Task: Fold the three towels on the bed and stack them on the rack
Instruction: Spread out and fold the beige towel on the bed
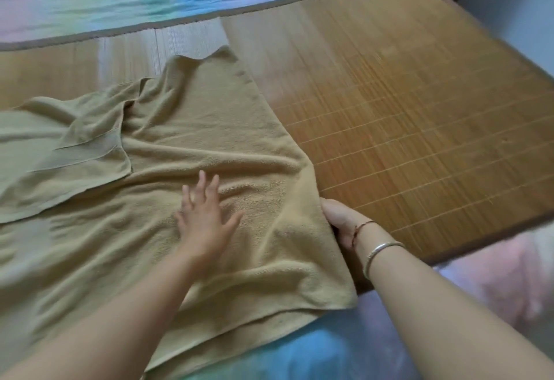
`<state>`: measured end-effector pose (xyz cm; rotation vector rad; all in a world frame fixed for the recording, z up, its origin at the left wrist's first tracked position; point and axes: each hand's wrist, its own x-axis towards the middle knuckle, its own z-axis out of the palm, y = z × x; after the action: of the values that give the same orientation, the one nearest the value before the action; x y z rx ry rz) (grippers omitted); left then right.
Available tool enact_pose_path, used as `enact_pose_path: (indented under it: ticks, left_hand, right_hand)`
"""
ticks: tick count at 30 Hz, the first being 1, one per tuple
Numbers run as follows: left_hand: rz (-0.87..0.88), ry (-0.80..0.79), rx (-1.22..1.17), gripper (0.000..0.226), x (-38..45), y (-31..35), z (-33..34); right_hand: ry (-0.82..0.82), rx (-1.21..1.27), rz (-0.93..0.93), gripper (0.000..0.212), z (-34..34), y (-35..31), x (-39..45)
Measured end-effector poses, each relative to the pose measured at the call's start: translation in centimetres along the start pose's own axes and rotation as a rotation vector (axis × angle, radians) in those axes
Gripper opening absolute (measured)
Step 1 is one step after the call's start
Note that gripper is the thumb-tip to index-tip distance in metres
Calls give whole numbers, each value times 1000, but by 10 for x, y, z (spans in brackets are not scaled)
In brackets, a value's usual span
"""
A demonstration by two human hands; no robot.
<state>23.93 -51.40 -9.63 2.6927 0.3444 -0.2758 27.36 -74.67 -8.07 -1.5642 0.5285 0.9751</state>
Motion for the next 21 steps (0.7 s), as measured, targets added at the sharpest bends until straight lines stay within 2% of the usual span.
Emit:
enact_pose_path:
  ticks: [3,6,9,12,15,21]
  left_hand:
    - [-153,47,29,98,2,-20,-7]
    - [-290,45,-59,96,1,-44,-11]
    - [-293,-35,-115,90,-1,-58,-9]
    - [-300,-48,-147,85,2,-61,-5]
    - [-324,-51,-158,85,6,-58,-5]
    - [-296,-69,-92,86,0,-60,-1]
  right_hand:
    - [-23,-2,-19,51,23,-10,8]
    - [42,-87,-112,46,37,-17,18]
    - [37,-68,-195,27,40,-18,19]
    - [71,-64,-238,18,35,-14,21]
    - [244,-66,-306,15,25,-9,24]
    - [705,-365,-503,42,-22,-2,20]
